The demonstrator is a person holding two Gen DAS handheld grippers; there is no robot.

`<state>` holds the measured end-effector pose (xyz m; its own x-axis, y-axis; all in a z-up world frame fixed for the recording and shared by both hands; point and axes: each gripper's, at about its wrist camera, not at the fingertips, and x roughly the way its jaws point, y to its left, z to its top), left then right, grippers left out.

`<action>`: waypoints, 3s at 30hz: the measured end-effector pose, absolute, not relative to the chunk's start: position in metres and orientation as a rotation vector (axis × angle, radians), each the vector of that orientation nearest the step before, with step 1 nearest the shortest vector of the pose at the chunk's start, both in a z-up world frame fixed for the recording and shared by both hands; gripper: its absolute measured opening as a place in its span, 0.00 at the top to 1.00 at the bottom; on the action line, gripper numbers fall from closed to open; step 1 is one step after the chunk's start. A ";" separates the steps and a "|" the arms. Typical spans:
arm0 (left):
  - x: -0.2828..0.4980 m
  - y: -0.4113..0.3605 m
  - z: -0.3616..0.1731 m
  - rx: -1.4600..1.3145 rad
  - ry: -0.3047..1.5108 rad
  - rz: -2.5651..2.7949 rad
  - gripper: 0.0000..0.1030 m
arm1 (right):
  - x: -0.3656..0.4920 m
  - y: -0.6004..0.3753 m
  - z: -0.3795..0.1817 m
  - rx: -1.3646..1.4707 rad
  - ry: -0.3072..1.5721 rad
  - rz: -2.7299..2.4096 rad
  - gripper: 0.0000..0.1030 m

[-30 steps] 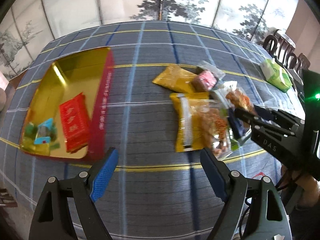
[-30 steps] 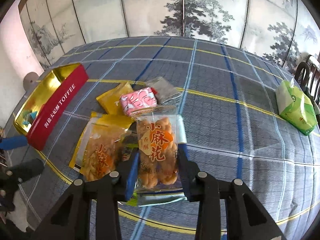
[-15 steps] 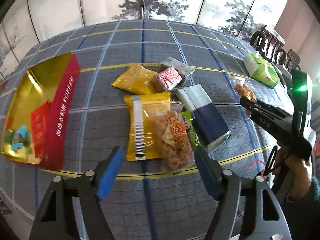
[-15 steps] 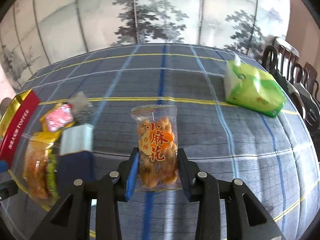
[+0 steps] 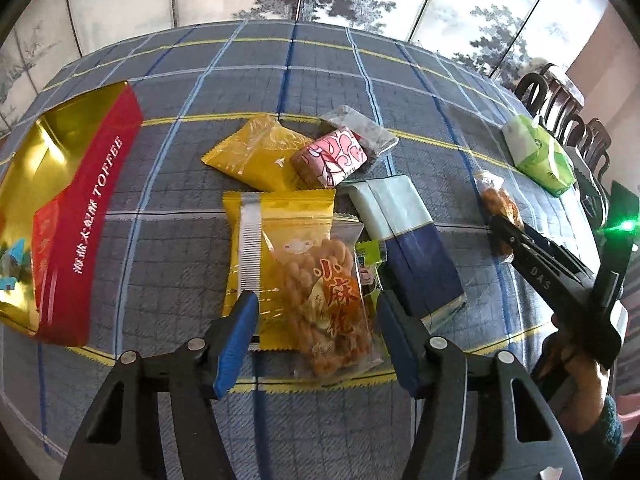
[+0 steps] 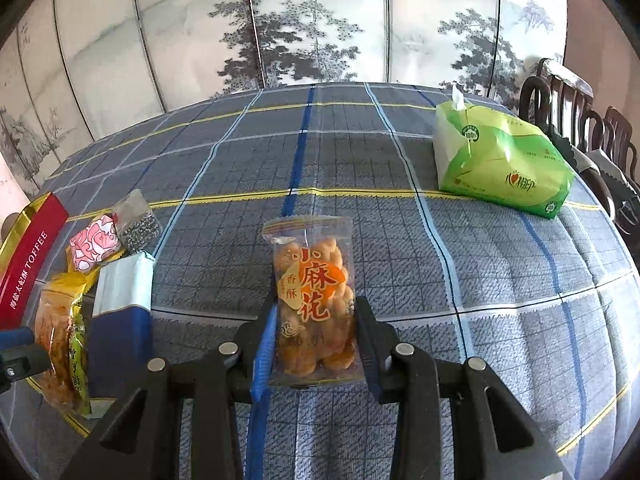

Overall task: Organize snacks
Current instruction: 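Grasp another fried-dough bag with the left gripper and carry it over the tin, then lower the fried-dough bag into the tin beside the red packet and open the left gripper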

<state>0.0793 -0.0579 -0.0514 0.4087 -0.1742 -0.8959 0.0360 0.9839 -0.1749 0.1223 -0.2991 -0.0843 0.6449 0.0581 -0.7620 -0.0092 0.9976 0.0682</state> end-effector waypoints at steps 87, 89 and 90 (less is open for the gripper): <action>0.081 0.190 -0.044 -0.016 1.080 0.200 0.68 | 0.117 -0.285 -0.083 -0.025 0.882 -0.002 0.62; 0.081 0.190 -0.045 -0.004 1.078 0.201 0.68 | 0.118 -0.285 -0.083 -0.025 0.882 -0.002 0.62; 0.080 0.189 -0.046 0.003 1.076 0.200 0.68 | 0.118 -0.285 -0.083 -0.025 0.882 -0.002 0.62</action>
